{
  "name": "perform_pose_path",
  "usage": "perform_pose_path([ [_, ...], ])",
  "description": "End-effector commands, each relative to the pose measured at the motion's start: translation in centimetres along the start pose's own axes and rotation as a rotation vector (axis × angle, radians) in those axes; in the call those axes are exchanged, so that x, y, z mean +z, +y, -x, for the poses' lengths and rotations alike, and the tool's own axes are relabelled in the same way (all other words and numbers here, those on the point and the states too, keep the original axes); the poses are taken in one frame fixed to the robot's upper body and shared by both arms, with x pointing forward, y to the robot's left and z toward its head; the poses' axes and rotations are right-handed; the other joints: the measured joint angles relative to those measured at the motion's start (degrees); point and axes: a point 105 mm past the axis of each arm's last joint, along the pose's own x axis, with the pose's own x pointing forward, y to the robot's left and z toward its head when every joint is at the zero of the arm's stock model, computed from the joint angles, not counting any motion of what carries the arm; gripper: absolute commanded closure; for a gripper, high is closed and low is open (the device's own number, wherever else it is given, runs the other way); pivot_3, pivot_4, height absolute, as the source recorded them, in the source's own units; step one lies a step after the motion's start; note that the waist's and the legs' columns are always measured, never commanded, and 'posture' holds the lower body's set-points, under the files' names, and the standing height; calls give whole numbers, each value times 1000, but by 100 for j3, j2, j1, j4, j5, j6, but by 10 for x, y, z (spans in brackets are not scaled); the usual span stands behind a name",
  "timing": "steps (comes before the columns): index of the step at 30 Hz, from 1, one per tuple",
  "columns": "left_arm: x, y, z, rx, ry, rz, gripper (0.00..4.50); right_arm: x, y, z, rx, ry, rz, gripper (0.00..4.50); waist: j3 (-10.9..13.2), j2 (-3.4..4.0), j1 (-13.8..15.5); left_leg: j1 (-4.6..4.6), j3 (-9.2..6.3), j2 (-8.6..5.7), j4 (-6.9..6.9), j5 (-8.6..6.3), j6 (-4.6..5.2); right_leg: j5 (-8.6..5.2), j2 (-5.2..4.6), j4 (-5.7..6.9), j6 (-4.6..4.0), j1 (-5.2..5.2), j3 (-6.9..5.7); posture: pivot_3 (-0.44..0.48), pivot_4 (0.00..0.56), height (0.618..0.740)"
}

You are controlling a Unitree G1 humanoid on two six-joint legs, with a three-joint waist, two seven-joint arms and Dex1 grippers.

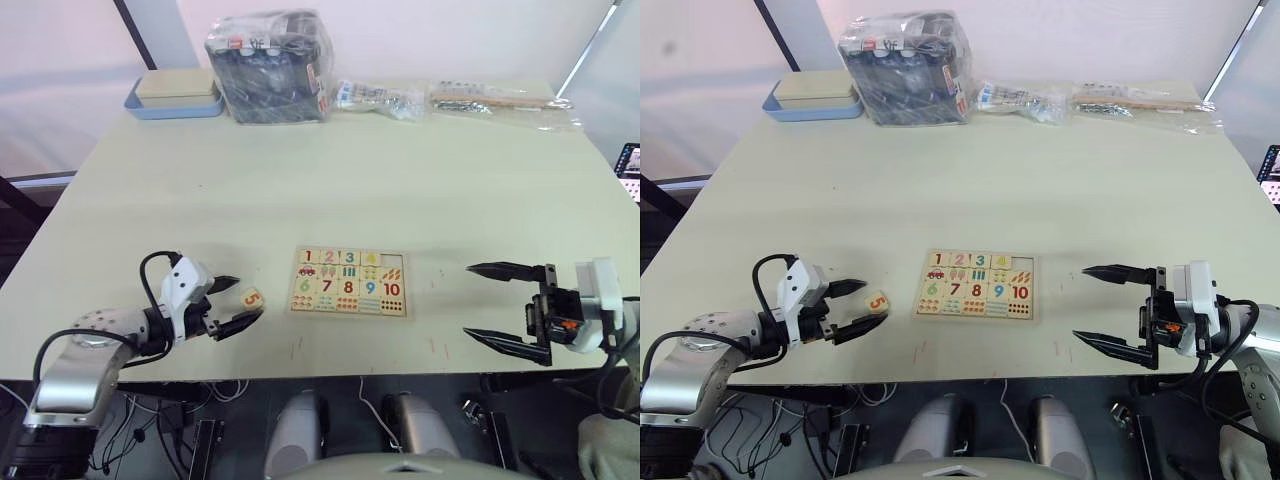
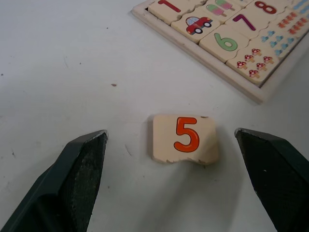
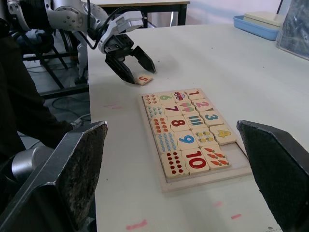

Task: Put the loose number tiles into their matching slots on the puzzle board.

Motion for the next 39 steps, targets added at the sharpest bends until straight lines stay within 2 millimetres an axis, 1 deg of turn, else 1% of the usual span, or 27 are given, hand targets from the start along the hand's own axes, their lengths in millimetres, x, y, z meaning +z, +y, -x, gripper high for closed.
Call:
perform_pose_path([
  [1,-8,-10,-5,-18,37,-7,1231,5,2,1,9,-8,34,0,0,0,-3,0,0,0,0,0,0,0,0,0,0,0,0,0,150,740],
  [2,-10,-13,-5,-26,42,-9,1453,5,2,1,9,-7,34,0,0,1,-6,1,0,0,0,0,0,0,0,0,0,0,0,0,150,740],
  [4,-14,-18,-3,-27,56,-6,2301,5,2,2,11,-4,27,0,-1,1,-8,1,3,0,-1,0,0,0,0,0,0,0,3,0,150,740],
  [5,-15,-20,-3,-24,54,-1,2868,5,2,2,12,-4,25,0,-1,2,-8,1,6,1,-2,-2,3,0,-2,-1,-1,-1,5,0,150,740],
  [6,-14,-21,-3,-18,49,3,3034,5,2,2,13,-4,23,0,-1,3,-8,1,8,0,-2,-3,4,0,-4,-1,0,-1,6,0,150,740],
  [10,-3,-19,-2,32,4,17,3031,5,1,1,20,-6,24,0,-1,2,-7,2,10,0,-1,-4,6,0,-7,-2,0,-1,7,0,150,740],
  [14,3,-22,4,114,-24,81,3031,6,-1,-1,35,-14,32,0,-1,2,-9,3,10,1,-1,-4,6,0,-11,-1,0,-1,3,0,150,740],
  [17,9,-23,10,292,-57,203,3031,8,-2,-2,55,-21,38,0,1,0,-20,2,12,1,-2,-4,6,0,-11,-1,1,-1,4,0,150,740],
  [20,15,-31,14,433,-90,316,3031,9,-4,-3,80,-22,37,0,3,-7,-16,0,10,0,3,-6,10,1,-11,-1,3,1,5,0,150,740],
  [23,19,-41,14,534,-111,402,3031,10,-7,-4,106,-20,38,0,2,-9,-1,1,3,0,13,-6,10,4,-2,1,7,9,2,0,150,740],
  [25,20,-45,15,599,-110,434,3031,10,-9,-4,118,-18,40,0,2,-11,-3,2,-3,-2,22,-6,11,5,23,2,9,15,2,0,150,740],
  [27,21,-48,13,670,-121,487,3031,12,-11,-2,129,-15,40,0,2,-12,-6,6,-3,-5,24,-6,11,8,25,2,14,20,3,0,150,740],
  [29,21,-51,11,719,-107,502,3031,13,-12,-1,139,-9,39,0,1,-13,-6,9,-1,-9,24,-6,11,9,27,2,15,21,6,0,150,740],
  [32,7,-54,10,766,-49,545,3031,15,-13,-1,149,-8,40,0,0,-14,-8,9,-2,-12,25,-5,11,10,33,2,15,22,8,0,150,740],
  [36,2,-58,4,768,-37,580,3031,17,-13,1,154,-11,49,0,0,-13,-12,9,-3,-12,23,-6,11,9,34,1,14,20,9,0,150,740],
  [38,0,-59,3,769,-44,603,1958,17,-13,1,153,-19,52,0,0,-13,-12,9,-2,-12,24,-6,11,9,33,1,15,21,10,0,150,740],
  [39,0,-60,4,768,-51,610,1611,17,-12,2,154,-21,52,0,0,-13,-12,9,-2,-12,24,-6,11,9,32,1,15,21,10,0,150,740],
])
